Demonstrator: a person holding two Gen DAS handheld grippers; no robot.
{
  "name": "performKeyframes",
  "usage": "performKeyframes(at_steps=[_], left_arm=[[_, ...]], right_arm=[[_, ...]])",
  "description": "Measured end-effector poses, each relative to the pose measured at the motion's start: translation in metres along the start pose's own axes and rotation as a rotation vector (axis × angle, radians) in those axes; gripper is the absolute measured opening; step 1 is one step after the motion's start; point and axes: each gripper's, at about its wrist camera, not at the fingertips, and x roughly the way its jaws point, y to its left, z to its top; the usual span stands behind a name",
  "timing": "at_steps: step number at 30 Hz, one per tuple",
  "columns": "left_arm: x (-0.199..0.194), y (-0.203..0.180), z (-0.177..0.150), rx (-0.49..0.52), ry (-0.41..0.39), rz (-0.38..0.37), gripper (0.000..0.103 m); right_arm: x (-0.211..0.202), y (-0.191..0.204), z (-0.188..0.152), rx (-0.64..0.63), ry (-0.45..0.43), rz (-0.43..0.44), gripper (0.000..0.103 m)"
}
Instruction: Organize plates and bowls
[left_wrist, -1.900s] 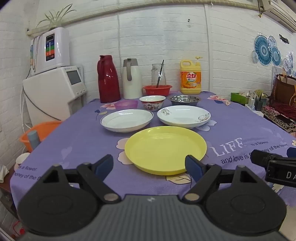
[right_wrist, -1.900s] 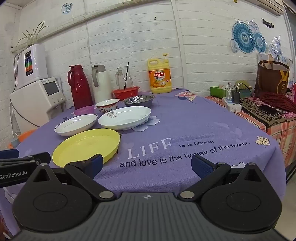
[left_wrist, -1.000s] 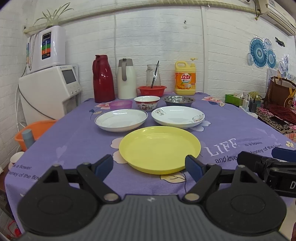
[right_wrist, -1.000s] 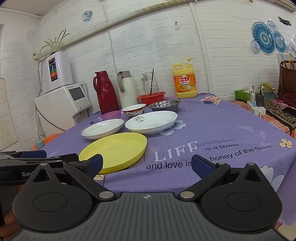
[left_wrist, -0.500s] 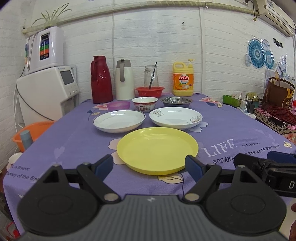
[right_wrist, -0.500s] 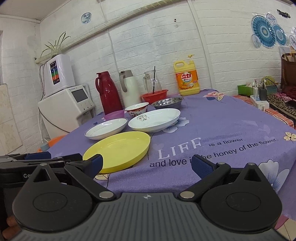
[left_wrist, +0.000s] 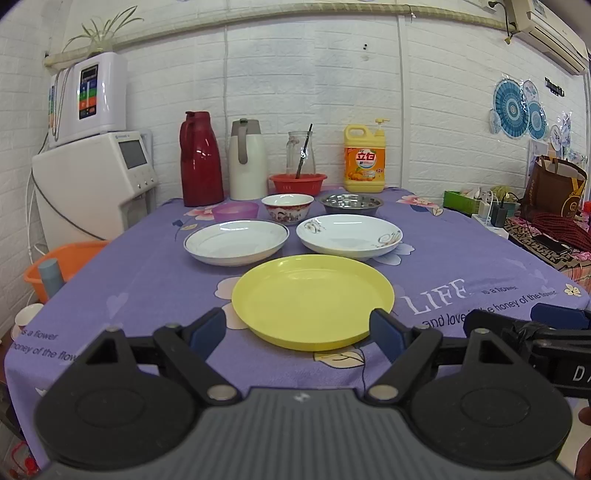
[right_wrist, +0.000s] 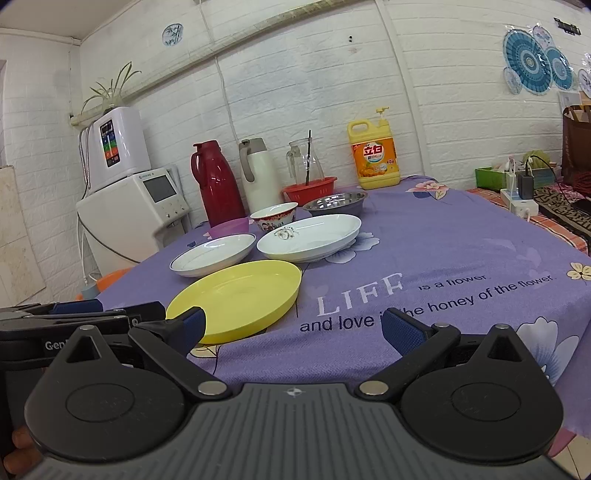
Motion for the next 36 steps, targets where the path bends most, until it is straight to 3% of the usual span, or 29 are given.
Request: performKeyframes(at_steps=[36], left_arm=[[0.0042, 0.0014, -0.0022, -0.013, 0.024, -0.001, 0.083]], right_arm=[[0.0058, 0.004, -0.0052, -0.011, 0.032, 0.01, 0.103]])
